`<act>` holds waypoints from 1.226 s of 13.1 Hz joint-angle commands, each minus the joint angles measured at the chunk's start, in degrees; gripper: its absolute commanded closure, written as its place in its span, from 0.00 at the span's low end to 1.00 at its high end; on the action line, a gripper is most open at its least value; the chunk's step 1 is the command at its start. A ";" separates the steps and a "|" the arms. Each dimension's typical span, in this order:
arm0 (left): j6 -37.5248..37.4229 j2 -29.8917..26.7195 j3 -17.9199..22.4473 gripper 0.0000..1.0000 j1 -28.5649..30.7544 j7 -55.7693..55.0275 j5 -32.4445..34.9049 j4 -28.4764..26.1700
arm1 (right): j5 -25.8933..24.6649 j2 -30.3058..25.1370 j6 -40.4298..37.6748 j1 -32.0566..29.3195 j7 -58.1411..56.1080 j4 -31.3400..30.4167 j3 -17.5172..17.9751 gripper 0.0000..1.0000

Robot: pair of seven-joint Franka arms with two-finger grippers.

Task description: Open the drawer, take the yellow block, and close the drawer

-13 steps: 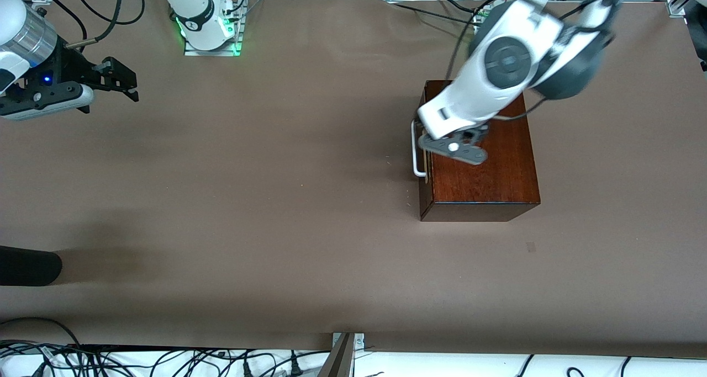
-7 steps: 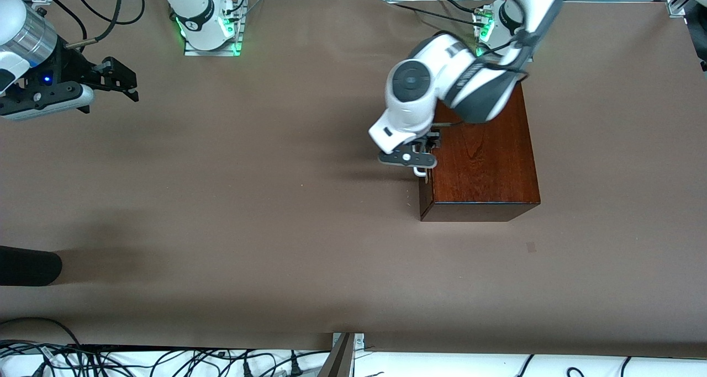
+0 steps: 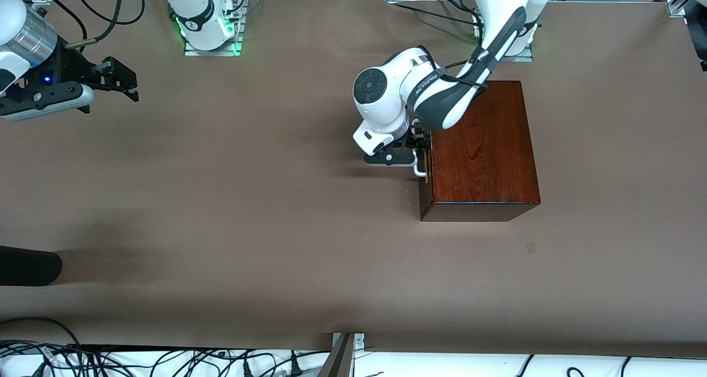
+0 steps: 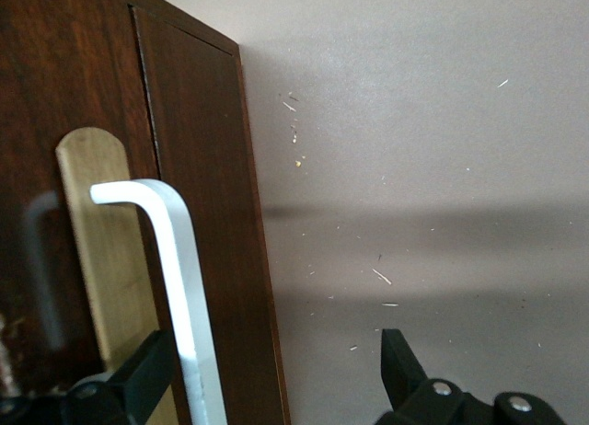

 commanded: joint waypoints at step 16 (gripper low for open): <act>6.51 10.43 -0.04 0.00 -4.95 -7.51 -2.31 13.63 | 0.30 -0.19 -0.71 -0.20 0.62 0.47 0.30 0.00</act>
